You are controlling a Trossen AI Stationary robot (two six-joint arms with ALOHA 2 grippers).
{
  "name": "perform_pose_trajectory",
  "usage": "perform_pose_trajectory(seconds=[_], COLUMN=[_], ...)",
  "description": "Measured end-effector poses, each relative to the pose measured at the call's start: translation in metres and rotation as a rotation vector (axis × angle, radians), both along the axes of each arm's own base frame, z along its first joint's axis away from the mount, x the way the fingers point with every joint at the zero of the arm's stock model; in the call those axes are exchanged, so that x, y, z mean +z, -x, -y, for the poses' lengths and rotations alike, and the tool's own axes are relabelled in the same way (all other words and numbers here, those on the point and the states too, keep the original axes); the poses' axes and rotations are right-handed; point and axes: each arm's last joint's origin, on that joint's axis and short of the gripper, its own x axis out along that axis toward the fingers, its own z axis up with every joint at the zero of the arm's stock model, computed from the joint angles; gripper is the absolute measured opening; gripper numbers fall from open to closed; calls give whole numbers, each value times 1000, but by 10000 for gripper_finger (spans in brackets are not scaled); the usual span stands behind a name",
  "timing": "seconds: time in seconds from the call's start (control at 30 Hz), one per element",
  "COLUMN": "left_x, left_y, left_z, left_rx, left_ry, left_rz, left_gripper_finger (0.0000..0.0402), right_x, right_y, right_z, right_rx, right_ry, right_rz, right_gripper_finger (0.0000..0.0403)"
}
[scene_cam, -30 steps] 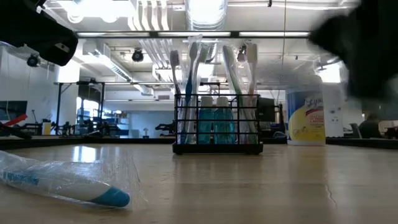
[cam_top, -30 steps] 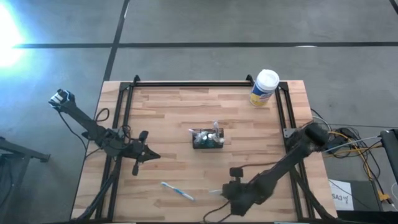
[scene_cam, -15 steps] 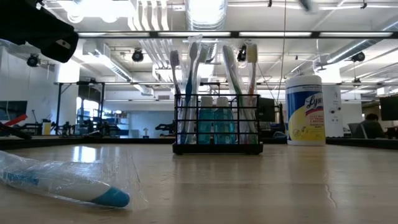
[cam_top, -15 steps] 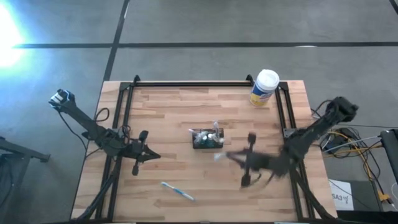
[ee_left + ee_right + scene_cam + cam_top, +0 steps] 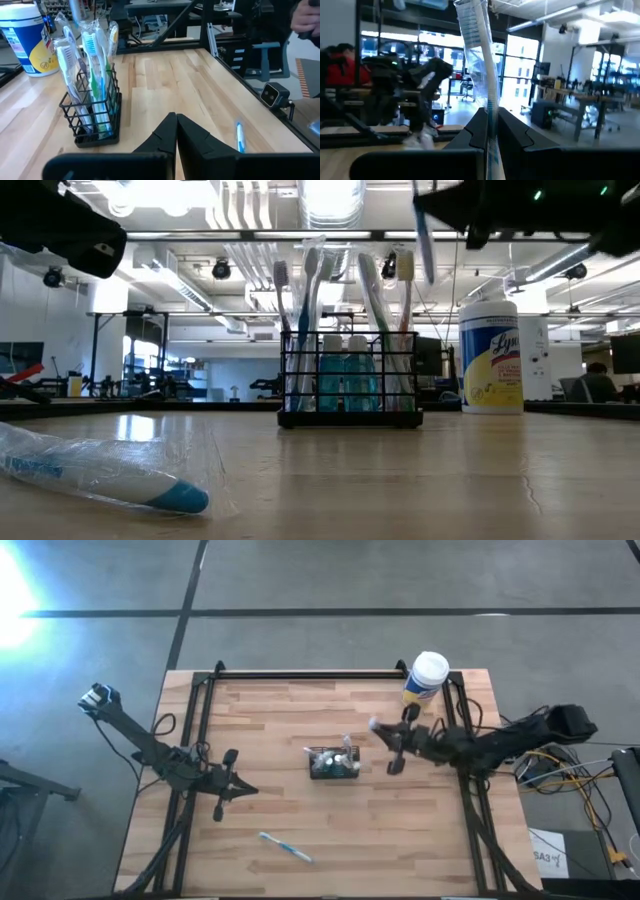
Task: Pick & Place toothbrushing station
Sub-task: Put the right blue toothbrush into the black organizer
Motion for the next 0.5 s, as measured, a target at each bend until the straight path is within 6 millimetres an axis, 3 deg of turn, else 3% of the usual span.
perform_pose_trajectory(seconds=[0.23,0.5], left_x=[0,0], left_y=[0,0], left_z=[-1,-1], left_rx=[43,49], left_ry=[-14,-16], left_rz=[7,8], left_gripper_finger=[14,14], right_x=[-28,-58], right_y=[-15,-40], right_z=[23,26], right_rx=[66,121], right_ry=[-24,-55], right_rz=[49,38], right_gripper_finger=[18,18])
